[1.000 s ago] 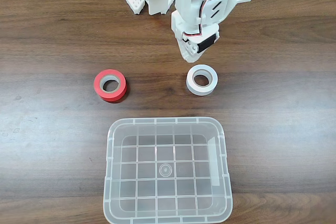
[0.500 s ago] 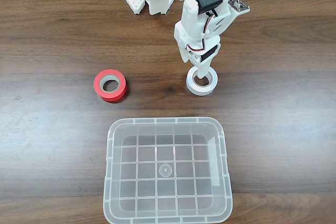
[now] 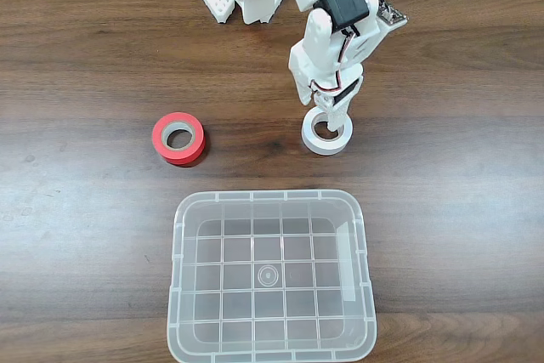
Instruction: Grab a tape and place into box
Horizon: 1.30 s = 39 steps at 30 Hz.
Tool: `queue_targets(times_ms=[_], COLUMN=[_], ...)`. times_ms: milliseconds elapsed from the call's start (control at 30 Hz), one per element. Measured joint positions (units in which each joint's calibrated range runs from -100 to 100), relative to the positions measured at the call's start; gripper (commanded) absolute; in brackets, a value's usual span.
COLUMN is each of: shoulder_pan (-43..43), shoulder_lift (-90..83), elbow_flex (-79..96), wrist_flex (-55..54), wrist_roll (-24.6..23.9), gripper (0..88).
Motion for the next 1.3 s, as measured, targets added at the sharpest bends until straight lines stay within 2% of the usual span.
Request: queue_targets(times_ms=[67, 200, 267, 933, 1300], shoulder_pan=[-0.2, -0.2, -0.2, 1.8, 8.0], shoulder_lift=[1.6, 3.0, 3.2, 2.3, -21.7], elbow_flex=[-0.1, -0.1, -0.1, -0.5, -0.5], wrist_flex=[0.0, -1.6, -1.9, -0.9, 10.8], wrist_roll=[-0.1, -0.4, -0.4, -0.4, 2.1], gripper=[20.4, 6.3, 2.5, 1.6, 1.6])
